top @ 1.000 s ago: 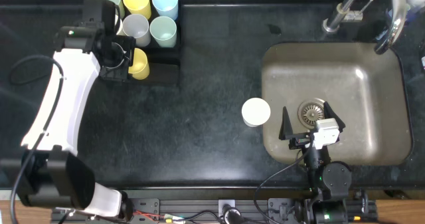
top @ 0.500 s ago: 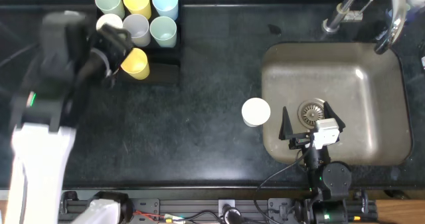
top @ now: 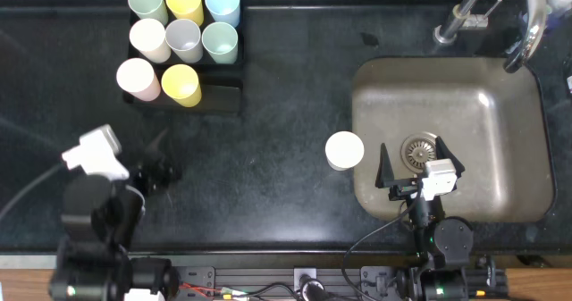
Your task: Store Cups
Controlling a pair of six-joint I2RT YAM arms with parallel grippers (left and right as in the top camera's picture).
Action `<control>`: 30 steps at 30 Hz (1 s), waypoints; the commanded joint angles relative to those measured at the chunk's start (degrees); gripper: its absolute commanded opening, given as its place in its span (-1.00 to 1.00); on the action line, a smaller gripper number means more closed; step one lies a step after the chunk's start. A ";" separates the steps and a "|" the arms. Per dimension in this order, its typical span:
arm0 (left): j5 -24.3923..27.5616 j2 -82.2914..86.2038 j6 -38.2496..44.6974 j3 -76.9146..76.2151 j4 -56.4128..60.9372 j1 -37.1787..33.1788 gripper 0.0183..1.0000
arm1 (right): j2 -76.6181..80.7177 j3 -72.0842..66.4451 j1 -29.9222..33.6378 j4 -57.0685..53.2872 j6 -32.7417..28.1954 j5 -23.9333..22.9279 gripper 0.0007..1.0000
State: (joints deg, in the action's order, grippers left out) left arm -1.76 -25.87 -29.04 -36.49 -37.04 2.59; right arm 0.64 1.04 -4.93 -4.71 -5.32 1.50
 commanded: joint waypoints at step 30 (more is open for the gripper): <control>6.54 23.54 24.09 26.95 12.41 -1.03 1.00 | -0.39 -0.76 -0.31 0.28 0.17 0.13 0.99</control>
State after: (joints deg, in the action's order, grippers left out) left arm 1.37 -3.57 -6.59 -11.70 -27.05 1.98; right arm 0.62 1.04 -4.93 -4.73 -5.30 1.50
